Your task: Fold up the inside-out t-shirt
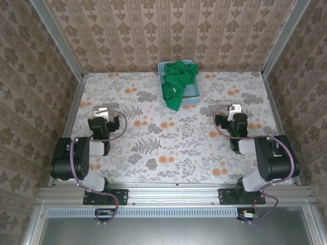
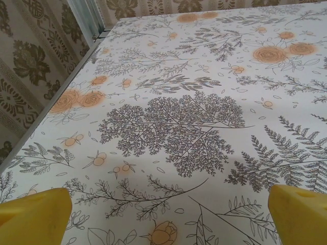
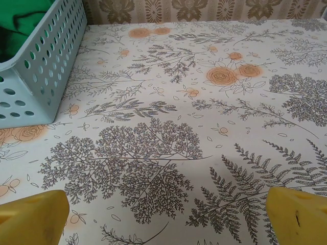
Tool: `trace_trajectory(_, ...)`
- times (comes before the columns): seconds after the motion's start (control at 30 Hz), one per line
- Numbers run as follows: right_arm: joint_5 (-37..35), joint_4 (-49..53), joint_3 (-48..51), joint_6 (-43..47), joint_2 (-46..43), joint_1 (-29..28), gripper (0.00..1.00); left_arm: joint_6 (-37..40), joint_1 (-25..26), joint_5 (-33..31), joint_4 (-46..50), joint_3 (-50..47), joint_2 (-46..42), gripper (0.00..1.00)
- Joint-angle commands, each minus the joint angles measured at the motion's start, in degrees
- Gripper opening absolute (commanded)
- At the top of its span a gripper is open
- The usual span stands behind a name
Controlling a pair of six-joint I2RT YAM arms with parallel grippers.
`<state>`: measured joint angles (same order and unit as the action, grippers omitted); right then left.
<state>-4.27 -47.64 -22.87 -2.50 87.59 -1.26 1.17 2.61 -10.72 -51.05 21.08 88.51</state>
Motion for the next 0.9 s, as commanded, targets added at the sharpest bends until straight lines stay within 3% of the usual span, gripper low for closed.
trace_trajectory(0.0,0.9,-1.5,-0.4,0.7,0.2,0.3,1.0,0.9,0.3,0.1,-1.2,0.9,0.1,1.0)
trace_trajectory(0.87,0.9,-1.6,-0.4,0.7,0.2,0.3,1.0,0.7,-0.1,0.8,-1.2,1.0,0.1,1.0)
